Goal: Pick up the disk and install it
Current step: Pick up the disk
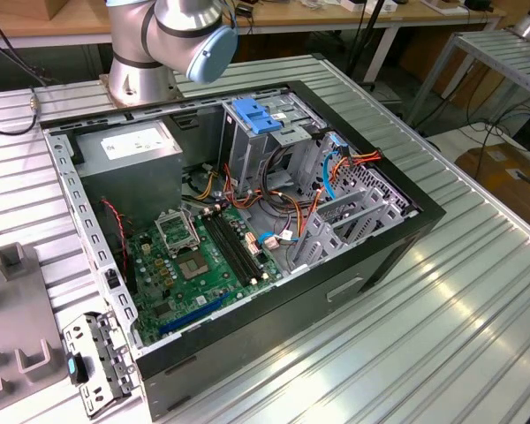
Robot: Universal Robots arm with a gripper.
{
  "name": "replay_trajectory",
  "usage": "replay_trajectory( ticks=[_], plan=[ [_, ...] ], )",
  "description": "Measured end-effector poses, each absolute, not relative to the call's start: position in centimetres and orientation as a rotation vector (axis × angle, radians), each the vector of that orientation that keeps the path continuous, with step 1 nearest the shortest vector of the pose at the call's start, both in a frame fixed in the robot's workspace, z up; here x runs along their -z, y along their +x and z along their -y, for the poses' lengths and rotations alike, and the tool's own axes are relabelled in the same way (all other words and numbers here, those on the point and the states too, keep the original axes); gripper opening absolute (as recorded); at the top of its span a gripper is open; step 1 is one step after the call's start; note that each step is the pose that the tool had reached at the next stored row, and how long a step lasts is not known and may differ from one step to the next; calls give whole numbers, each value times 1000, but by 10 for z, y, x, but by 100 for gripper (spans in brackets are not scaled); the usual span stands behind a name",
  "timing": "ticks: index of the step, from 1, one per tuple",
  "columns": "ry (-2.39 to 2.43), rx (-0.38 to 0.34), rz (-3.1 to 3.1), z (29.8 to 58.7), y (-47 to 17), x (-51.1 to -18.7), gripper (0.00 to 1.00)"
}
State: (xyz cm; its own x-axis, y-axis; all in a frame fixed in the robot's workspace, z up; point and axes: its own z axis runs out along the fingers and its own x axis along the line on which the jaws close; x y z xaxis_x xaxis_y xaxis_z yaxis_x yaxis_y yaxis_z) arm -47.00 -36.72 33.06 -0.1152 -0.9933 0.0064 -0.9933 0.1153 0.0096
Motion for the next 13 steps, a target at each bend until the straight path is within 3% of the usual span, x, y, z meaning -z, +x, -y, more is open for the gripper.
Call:
replay_trajectory(
  ticks=[8, 10, 13],
  plan=[
    [2084, 5, 2335, 365, -470, -323, 40],
    [2085, 5, 2335, 364, -470, -322, 48],
    [2086, 4, 2335, 364, -470, -320, 48]
  ],
)
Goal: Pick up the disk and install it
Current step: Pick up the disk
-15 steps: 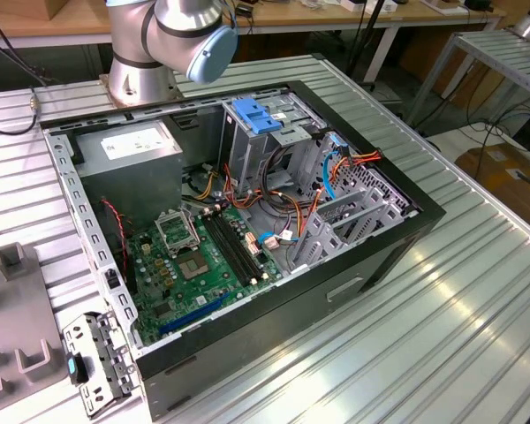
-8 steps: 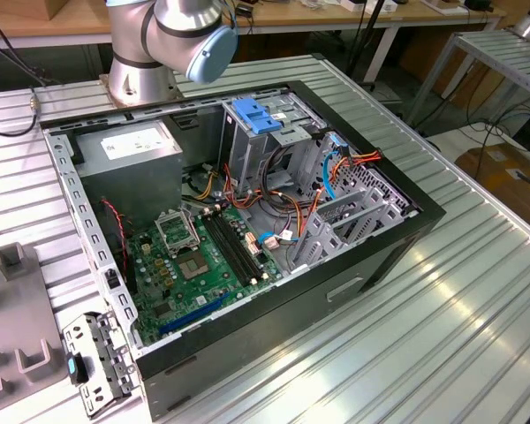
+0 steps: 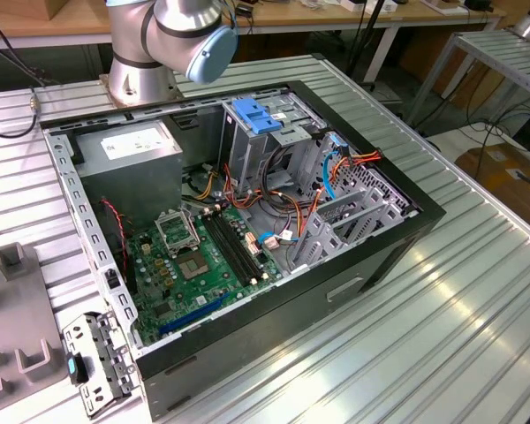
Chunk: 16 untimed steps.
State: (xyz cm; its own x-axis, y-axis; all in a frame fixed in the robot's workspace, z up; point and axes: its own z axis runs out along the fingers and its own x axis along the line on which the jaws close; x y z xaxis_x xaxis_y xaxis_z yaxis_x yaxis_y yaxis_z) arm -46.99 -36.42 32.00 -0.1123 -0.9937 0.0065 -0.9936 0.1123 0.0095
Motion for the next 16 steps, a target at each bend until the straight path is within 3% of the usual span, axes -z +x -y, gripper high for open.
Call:
replay_trajectory(
  ticks=[16],
  plan=[
    [2110, -14, 2330, 368, -476, -304, 48]
  ],
)
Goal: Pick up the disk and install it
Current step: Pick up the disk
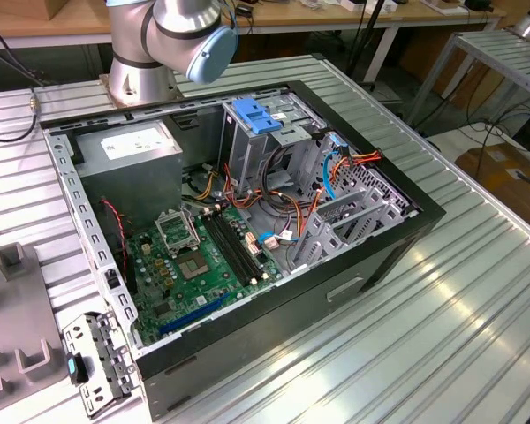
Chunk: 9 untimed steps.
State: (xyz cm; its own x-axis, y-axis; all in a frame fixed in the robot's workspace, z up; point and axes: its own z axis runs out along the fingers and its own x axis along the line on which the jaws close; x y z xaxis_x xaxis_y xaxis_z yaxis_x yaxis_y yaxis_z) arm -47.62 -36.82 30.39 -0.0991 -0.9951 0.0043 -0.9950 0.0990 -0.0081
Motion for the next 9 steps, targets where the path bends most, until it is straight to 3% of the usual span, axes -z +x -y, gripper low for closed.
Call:
replay_trajectory(
  ticks=[9],
  plan=[
    [-2073, 14, -2358, 368, -472, -303, 48]
  ],
)
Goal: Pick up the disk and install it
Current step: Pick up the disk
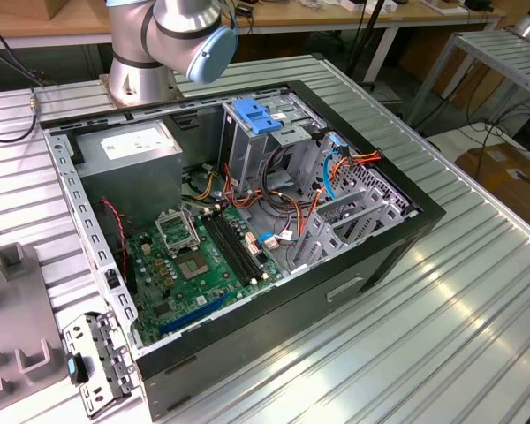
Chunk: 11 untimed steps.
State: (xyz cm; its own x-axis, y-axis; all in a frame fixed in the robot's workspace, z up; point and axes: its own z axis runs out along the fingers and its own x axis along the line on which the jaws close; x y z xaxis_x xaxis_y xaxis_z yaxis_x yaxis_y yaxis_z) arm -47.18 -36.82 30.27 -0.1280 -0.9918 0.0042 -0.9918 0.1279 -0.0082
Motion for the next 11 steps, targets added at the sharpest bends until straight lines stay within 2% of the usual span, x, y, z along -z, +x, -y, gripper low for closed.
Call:
replay_trajectory(
  ticks=[11],
  plan=[
    [-2054, 14, -2374, 368, -476, -302, 48]
  ],
)
